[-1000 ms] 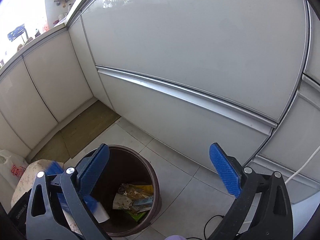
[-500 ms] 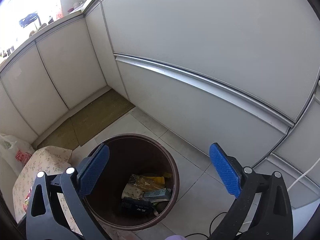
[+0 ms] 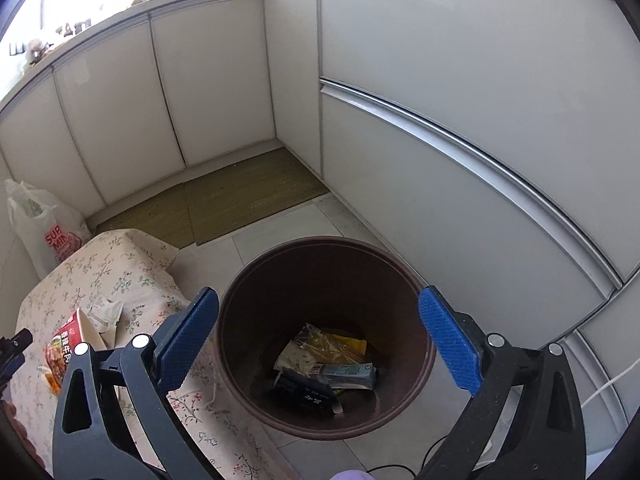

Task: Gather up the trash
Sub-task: 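Move the left gripper to the table and grasp the white crumpled tissue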

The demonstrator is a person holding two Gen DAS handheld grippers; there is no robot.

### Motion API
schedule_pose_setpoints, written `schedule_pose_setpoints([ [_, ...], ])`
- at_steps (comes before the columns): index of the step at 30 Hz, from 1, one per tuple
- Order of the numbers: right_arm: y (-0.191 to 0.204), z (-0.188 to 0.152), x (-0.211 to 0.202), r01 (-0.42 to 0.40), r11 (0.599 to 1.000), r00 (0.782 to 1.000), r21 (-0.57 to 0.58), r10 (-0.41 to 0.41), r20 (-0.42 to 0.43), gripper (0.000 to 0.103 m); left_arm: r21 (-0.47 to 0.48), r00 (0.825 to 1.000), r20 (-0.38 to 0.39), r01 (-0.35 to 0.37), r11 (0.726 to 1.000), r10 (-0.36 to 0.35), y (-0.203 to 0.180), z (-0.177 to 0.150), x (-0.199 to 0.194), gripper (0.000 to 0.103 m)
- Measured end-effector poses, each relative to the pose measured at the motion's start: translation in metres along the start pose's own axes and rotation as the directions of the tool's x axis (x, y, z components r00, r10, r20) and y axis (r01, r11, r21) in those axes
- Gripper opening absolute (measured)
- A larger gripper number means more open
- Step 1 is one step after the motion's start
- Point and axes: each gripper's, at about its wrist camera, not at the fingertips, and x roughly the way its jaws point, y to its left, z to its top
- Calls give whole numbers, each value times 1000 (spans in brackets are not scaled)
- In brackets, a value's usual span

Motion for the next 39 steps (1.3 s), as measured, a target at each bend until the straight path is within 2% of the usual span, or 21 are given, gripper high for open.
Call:
schedule_pose_setpoints([
  [4,33,-5,-3,-23,997,1000,-77,23,2,96,-79,998,-24,-63,995,61,56,6,8,70],
  [6,50,-9,-4,-31,992,1000,-121,31,3,96,-137,997,-55,-68,988,61,82,7,15,70],
  [9,73,-15,-6,-42,982,999,-186,43,2,96,-239,993,-100,-84,967,62,114,3,27,70],
  [11,85,-19,-6,-53,974,999,-219,55,-1,96,-278,988,-123,-123,953,92,128,-2,32,69],
  [13,98,-22,-7,-68,966,998,-249,69,-5,96,-283,983,-126,-163,945,132,135,-6,35,67],
  [18,121,-27,-9,-92,950,996,-299,94,-10,96,-258,988,-131,-119,959,88,135,-8,43,66],
  [21,130,-29,-11,-100,945,995,-312,101,-15,96,-193,974,-153,-197,961,169,124,-6,50,65],
  [24,132,-29,-11,-105,942,994,-318,104,-20,96,-177,964,-179,-228,958,196,121,-7,61,62],
  [27,134,-30,-10,-106,940,994,-323,105,-21,96,-192,967,-205,-193,962,153,120,-7,70,61],
  [32,137,-30,-11,-113,938,993,-328,112,-23,96,-224,956,-282,-146,964,80,114,-8,95,61],
  [33,138,-31,-12,-115,937,993,-331,114,-23,96,-239,957,-281,-135,962,65,114,-9,95,58],
  [35,141,-32,-13,-126,933,992,-337,125,-24,96,-253,962,-270,-103,962,32,114,-10,92,39],
  [37,144,-33,-16,-154,928,988,-340,153,-31,96,-244,966,-259,-87,966,22,115,-11,86,33],
  [39,150,-35,-20,-204,918,979,-341,200,-46,96,-250,968,-252,-72,966,7,120,-13,78,31],
])
